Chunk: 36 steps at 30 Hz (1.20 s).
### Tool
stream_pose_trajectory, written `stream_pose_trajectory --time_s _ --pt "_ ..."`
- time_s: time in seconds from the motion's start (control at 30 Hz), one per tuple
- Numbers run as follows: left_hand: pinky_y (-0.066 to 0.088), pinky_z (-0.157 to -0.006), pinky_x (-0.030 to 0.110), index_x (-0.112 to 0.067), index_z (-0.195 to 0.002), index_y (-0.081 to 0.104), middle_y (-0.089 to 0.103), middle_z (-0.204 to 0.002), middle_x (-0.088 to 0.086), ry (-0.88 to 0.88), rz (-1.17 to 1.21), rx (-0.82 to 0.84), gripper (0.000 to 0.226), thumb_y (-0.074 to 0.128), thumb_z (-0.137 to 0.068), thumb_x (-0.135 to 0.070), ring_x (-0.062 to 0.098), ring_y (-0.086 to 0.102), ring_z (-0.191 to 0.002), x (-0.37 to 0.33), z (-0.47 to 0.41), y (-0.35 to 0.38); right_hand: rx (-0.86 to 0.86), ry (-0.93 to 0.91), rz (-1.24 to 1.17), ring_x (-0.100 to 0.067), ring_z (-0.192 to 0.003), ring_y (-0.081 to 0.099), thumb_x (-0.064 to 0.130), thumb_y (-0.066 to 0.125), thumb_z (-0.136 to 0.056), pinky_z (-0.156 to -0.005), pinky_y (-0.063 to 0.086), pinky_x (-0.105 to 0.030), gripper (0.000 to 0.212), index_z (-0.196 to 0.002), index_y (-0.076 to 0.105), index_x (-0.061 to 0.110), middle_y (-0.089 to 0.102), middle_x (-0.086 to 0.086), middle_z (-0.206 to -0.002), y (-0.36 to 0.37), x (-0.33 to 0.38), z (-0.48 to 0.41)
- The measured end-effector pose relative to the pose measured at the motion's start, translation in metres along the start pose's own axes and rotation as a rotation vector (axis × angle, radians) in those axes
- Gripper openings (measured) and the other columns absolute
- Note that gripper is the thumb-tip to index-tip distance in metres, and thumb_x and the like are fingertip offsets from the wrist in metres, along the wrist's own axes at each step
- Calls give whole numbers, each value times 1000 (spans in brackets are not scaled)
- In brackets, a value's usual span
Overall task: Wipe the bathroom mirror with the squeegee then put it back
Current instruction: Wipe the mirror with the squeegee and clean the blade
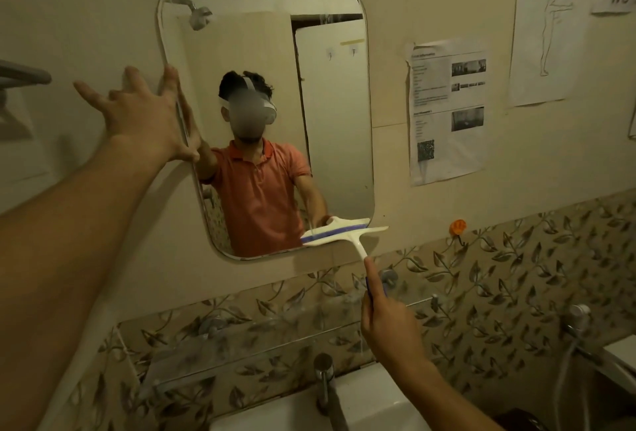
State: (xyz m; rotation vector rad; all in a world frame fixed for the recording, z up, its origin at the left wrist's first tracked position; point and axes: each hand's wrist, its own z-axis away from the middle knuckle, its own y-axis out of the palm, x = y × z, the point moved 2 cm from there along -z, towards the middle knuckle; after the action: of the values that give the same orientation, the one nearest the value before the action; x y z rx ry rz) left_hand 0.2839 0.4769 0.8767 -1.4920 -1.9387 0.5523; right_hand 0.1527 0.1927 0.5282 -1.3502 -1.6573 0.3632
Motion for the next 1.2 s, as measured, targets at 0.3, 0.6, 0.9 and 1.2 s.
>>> stream_pose_trajectory --time_s 0.3,0.6,0.9,1.2 --pt "16 -108 79 -31 -158 -6 30 -137 26 -25 10 7 153 84 -44 -77 47 56 -110 -3 1 0 78 16 38 -13 -56 57 36 35 -109 -54 56 -30 87 -135 -46 56 62 4 -75 -6 -8 -1" --pt "14 -108 78 -30 -158 -9 25 -147 26 -3 43 11 151 84 -49 -76 48 54 -118 -2 1 0 -127 -126 -218 -14 -51 53 31 43 -107 -50 53 -40 81 -153 -19 57 54 5 -64 -73 61 -34" --pt "12 -108 79 -31 -158 -7 26 -145 26 -1 60 7 149 84 -50 -75 49 54 -116 -1 -3 4 -110 -144 -41 -14 -53 51 49 16 -100 -51 52 -35 69 -156 -24 41 54 0 -68 -82 108 -80" --pt "13 -107 79 -30 -157 -9 26 -147 28 11 30 -5 150 83 -49 -77 49 55 -116 -1 -3 6 -20 -32 0 -11 -48 41 24 39 -107 -43 26 -24 83 -155 -26 39 47 3 -62 -20 74 -21"
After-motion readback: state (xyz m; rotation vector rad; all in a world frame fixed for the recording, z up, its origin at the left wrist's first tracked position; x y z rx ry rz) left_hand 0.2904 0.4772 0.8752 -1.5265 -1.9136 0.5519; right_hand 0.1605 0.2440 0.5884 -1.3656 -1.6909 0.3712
